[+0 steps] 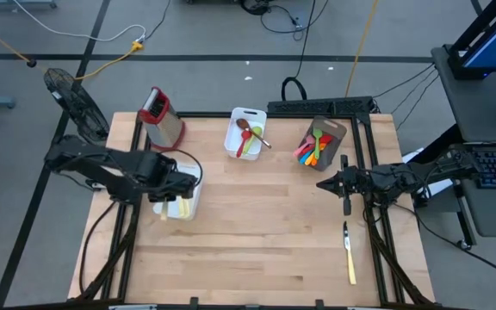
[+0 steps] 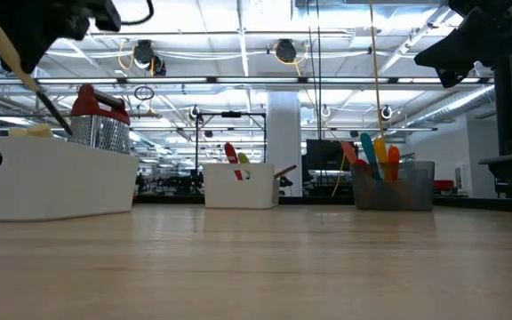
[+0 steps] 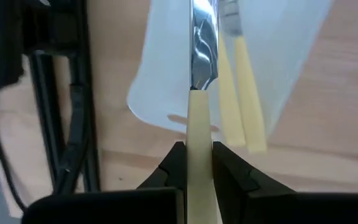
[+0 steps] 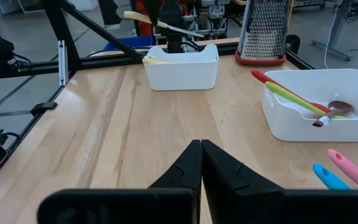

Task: Pick & Place Kitchen Items
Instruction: Put the yellow knife into the bottom white bin

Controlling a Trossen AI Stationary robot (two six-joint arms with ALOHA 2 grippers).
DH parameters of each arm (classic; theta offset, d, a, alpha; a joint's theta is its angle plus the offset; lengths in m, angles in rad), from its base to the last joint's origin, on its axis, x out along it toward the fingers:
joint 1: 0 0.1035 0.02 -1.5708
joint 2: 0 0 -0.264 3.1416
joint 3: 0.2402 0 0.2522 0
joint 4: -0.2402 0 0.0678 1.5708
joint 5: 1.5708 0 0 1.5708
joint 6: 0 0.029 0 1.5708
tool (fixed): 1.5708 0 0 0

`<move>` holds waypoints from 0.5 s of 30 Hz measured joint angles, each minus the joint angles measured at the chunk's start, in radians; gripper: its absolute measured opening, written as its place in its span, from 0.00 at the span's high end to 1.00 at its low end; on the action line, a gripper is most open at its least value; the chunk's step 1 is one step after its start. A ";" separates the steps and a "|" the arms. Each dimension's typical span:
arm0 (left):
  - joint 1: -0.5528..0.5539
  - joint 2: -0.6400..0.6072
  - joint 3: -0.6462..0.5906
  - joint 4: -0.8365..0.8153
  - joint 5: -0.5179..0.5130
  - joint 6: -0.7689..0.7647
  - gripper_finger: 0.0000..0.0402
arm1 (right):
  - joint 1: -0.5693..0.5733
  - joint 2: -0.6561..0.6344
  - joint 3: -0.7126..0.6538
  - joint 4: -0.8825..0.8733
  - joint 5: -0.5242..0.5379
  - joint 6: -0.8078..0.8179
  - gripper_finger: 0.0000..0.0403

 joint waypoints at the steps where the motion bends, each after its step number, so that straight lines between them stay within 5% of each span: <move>1: 0.015 0.000 -0.012 0.001 0.003 0.015 0.91 | 0.000 0.000 0.000 0.000 0.000 0.000 0.99; 15: 0.187 0.001 -0.214 0.190 0.030 0.223 0.91 | 0.000 0.000 0.000 0.000 0.001 0.009 0.99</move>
